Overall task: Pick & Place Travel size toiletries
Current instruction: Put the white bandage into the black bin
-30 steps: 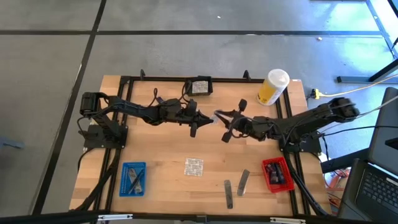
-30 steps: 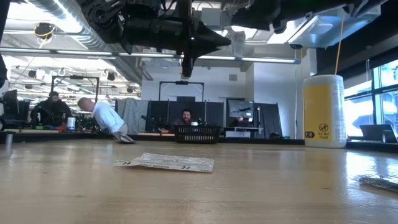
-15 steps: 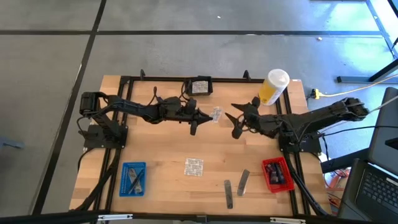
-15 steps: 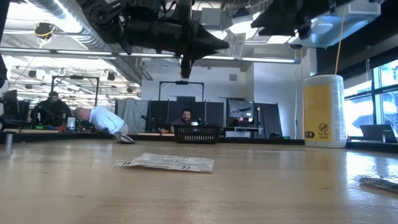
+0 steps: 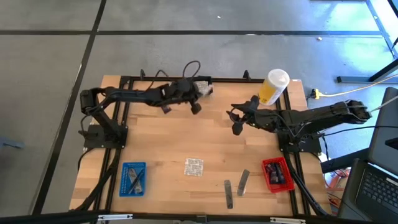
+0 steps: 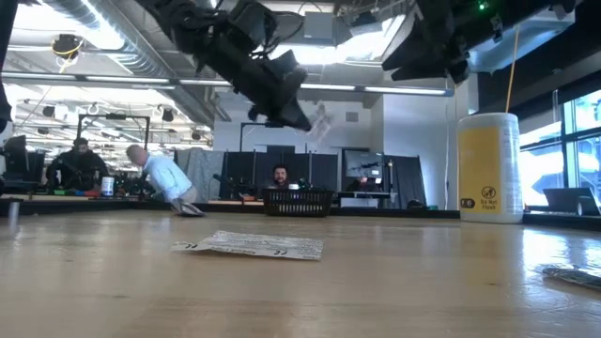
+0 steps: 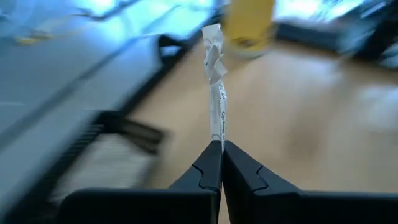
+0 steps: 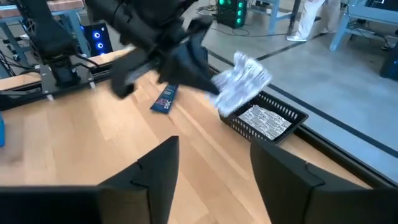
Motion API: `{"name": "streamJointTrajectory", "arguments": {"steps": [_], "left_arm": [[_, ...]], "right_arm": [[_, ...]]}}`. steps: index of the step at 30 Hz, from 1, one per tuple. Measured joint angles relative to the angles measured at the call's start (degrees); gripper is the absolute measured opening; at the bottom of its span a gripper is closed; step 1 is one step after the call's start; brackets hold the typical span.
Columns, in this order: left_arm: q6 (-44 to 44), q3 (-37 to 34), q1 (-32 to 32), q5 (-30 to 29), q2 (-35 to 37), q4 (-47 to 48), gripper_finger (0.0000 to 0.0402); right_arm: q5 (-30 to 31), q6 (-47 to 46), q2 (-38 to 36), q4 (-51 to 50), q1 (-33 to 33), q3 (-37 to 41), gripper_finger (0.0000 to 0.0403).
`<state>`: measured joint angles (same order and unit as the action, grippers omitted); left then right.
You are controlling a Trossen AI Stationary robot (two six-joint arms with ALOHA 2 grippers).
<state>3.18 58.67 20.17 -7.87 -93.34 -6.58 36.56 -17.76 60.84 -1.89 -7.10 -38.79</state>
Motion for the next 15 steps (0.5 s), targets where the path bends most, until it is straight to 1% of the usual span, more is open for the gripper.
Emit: {"name": "streamJointTrajectory", "arguments": {"steps": [3,5,9,11,13,15], "left_arm": [[-7.4,3.7,1.5,-6.4,0.0,6.9,0.0002],[-11.4,4.9,2.3,-9.4,0.0,9.1,0.0002],[-18.2,5.9,3.7,-11.4,0.0,10.2,0.0002],[-20.7,5.9,4.0,-13.4,-0.3,10.2,0.0002],[-22.6,5.9,4.3,-15.4,-1.2,10.6,0.0002],[-23.4,5.9,4.5,-16.2,-2.8,10.7,0.0002]], "right_arm": [[-0.2,0.0,0.0,0.0,0.4,0.0,0.0177],[-0.6,0.0,0.0,0.0,0.4,0.0,0.0167],[-1.7,0.0,0.0,0.1,0.5,0.0,0.0151],[-1.6,0.0,0.0,0.1,0.6,0.0,0.0145],[-1.6,0.0,0.0,0.2,0.6,0.0,0.0140],[-1.6,0.0,0.0,0.2,0.6,0.0,0.0136]]}}
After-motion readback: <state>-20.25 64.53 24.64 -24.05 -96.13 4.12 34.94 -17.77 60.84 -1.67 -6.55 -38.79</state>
